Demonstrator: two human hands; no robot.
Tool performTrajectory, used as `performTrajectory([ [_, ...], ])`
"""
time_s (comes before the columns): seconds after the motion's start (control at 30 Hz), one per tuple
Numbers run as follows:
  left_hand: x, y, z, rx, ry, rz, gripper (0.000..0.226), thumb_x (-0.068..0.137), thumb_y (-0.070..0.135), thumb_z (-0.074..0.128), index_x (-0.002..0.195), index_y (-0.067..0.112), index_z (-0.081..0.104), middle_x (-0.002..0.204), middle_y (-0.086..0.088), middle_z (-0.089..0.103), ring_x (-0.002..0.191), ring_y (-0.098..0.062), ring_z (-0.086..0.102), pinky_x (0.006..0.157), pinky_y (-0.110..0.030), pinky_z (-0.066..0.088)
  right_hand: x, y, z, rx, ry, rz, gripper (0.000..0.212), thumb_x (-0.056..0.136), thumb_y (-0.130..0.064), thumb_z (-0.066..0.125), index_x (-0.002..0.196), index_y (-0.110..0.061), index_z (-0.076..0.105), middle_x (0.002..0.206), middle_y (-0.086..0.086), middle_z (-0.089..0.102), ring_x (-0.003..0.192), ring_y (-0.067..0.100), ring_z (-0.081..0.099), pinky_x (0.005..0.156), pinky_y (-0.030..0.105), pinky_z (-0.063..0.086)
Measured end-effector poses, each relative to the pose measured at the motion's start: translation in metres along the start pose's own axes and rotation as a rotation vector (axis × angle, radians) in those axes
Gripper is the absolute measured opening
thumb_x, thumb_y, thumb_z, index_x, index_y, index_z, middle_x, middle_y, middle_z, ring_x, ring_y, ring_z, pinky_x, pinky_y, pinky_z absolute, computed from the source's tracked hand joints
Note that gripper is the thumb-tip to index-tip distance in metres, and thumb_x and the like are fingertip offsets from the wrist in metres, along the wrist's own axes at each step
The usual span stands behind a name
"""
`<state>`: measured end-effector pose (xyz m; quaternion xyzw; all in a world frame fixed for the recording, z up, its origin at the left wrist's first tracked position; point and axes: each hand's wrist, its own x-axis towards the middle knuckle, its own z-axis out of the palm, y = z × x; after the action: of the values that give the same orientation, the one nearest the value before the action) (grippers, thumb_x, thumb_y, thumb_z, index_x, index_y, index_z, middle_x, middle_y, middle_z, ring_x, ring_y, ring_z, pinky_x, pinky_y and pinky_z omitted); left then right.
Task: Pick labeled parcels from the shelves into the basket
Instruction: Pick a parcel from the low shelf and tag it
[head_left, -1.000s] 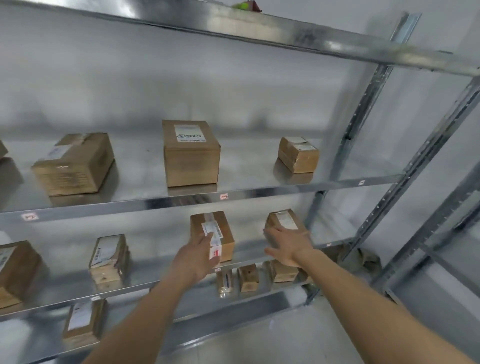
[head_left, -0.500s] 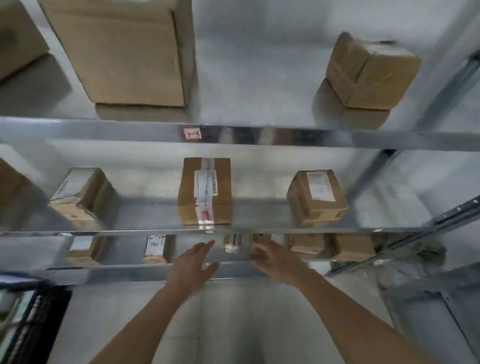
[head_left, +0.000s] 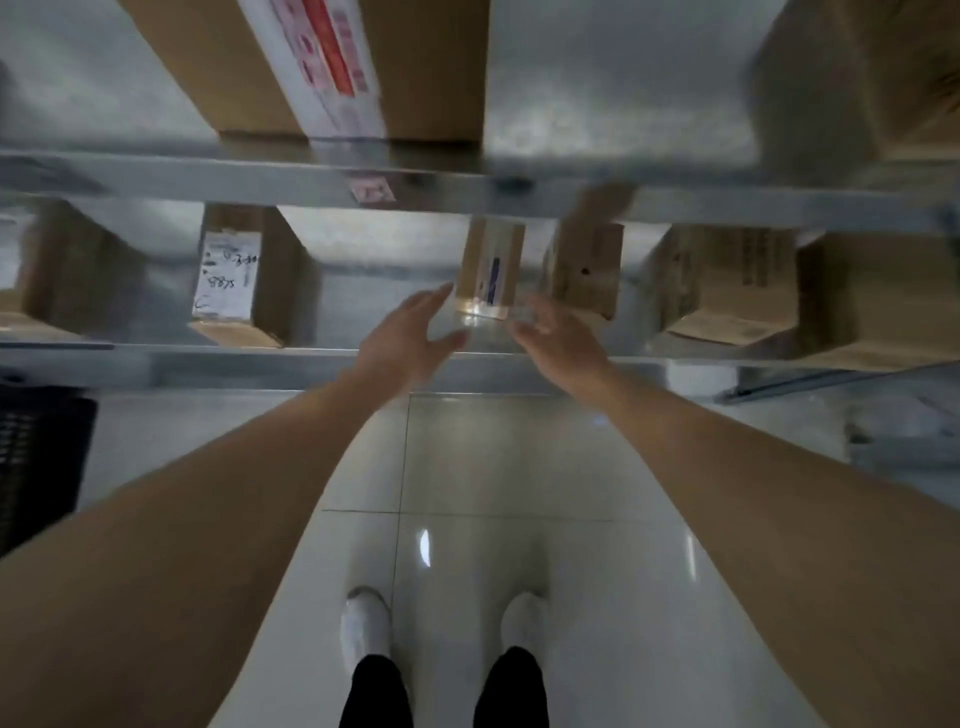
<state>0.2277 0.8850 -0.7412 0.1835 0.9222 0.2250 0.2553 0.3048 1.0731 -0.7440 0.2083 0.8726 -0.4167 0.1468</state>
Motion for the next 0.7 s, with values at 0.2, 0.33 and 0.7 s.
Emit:
performTrajectory([
  [0.2,0.081,-0.029,0.035,-0.052,0.046,0.007,0.068,0.097,0.052,0.052,0.155,0.04,0.019,0.16,0.004,0.03,0.144,-0.022,0.032,0.113,-0.041,0.031,0.078,0.027,0.03,0.008,0.006,-0.029,0.058,0.107,-0.042,0.046,0.16,-0.034,0.025,0.164,0.001,0.033,0.146,0.025,0.038,0.118,0.045,0.035],
  [0.33,0.112,-0.029,0.047,-0.076,0.067,0.046,0.064,0.098,0.039,0.055,0.154,0.039,0.024,0.156,0.001,0.038,0.137,-0.024,0.043,0.106,-0.039,0.038,0.108,0.034,0.046,0.059,0.07,-0.024,0.058,0.108,-0.028,0.045,0.162,-0.032,0.022,0.161,0.002,0.035,0.145,0.022,0.037,0.118,0.041,0.035],
  [0.7,0.133,-0.026,0.062,-0.559,0.066,-0.029,0.072,0.087,0.016,0.073,0.149,0.032,0.04,0.135,0.003,0.06,0.109,-0.012,0.064,0.097,-0.032,0.053,0.127,0.035,0.048,0.286,0.155,-0.038,0.055,0.104,-0.006,0.049,0.154,-0.025,0.037,0.15,0.0,0.049,0.135,0.018,0.049,0.111,0.033,0.045],
])
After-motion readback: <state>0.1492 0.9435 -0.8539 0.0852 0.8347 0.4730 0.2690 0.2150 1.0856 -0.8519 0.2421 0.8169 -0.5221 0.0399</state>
